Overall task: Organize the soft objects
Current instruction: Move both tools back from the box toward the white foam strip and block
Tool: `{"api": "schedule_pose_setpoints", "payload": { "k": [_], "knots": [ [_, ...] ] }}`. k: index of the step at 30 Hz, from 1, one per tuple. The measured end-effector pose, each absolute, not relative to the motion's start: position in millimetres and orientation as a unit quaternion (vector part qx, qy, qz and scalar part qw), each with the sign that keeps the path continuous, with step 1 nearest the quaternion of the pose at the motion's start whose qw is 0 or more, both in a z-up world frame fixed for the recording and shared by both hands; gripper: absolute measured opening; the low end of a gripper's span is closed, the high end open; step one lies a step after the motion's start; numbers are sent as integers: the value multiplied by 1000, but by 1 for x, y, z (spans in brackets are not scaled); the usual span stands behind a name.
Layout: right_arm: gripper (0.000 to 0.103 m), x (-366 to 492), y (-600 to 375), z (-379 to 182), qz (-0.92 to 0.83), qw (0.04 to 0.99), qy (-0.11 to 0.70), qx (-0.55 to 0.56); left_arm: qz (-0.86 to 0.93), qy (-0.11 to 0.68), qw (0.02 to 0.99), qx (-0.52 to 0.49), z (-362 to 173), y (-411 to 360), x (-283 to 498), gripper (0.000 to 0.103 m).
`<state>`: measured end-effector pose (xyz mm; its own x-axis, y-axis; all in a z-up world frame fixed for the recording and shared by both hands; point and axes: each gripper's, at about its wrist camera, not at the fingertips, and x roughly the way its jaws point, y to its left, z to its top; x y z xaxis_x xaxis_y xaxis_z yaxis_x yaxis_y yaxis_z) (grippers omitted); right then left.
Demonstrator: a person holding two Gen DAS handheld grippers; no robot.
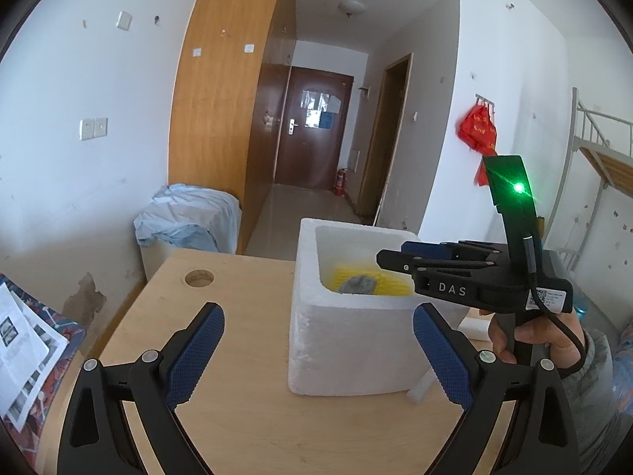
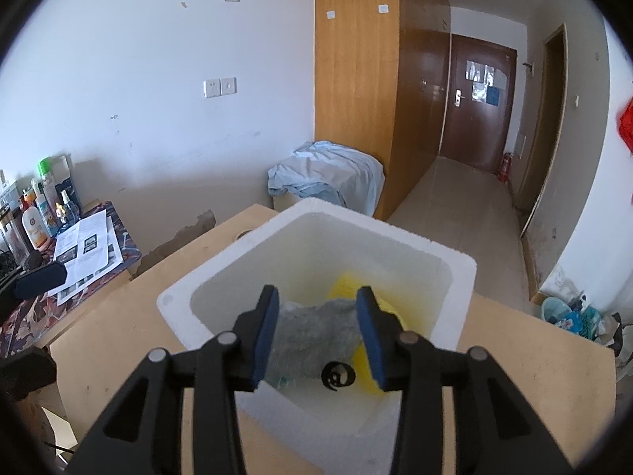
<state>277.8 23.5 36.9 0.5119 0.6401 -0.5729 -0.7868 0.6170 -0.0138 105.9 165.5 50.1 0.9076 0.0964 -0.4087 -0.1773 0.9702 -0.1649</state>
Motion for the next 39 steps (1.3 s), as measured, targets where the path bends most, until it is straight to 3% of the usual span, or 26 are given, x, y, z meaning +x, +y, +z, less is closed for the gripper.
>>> {"api": "schedule_pose_setpoints", "payload": {
  "k": [4,39],
  "knots": [
    [54,273,18,39,410,863,265,-129,68,204,971,-104,49,162,103,96],
    [55,146,-117,33,350,896,259,-91,-37,221,973,-51,48,50,25,96]
  ]
}}
